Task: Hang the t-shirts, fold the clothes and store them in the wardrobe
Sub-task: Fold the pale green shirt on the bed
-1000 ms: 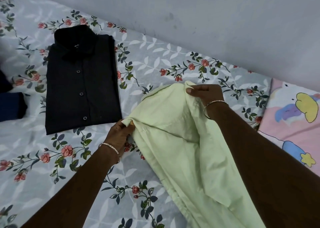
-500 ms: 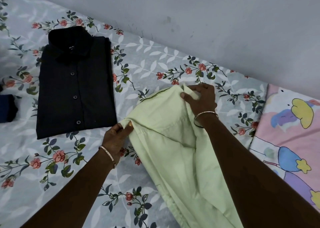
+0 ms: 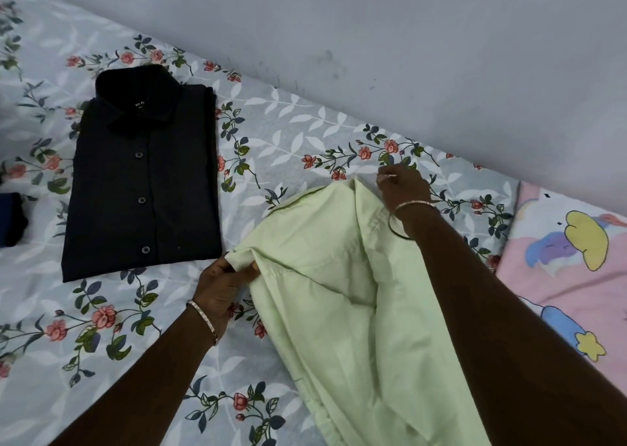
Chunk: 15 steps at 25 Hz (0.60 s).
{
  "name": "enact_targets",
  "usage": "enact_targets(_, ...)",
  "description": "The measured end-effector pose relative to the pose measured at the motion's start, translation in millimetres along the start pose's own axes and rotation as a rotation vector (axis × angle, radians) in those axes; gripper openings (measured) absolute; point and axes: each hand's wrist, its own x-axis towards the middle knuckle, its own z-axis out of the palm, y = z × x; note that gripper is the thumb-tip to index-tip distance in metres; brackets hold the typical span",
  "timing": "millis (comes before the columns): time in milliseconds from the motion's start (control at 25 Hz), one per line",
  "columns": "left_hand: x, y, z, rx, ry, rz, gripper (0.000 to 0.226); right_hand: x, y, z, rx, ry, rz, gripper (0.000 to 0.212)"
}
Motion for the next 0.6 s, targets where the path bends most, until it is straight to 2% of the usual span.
enact_targets(80,4,0,-2,0.008,0.018,-0.017,0.051,8,-3,2,-0.012,-0.157,-0.046,0.028)
enact_targets(200,8,1,-5,0.019,0.033,-0.041,0.050,5,4,8,0.101,-0.265,-0.017,0.025)
enact_targets(280,8,2,-5,0.010,0.021,-0.050,0.045,3,7,10,0.054,-0.190,-0.032,0.023)
enact_targets(440,6,1,-4,0.023,0.012,-0.035,0.042,1,7,10,0.076,0.133,-0.103,0.014)
enact_targets(600,11,-6,-9,0.052,0.036,-0.031,0.038,-2,10,24,0.064,0.182,-0.090,0.020)
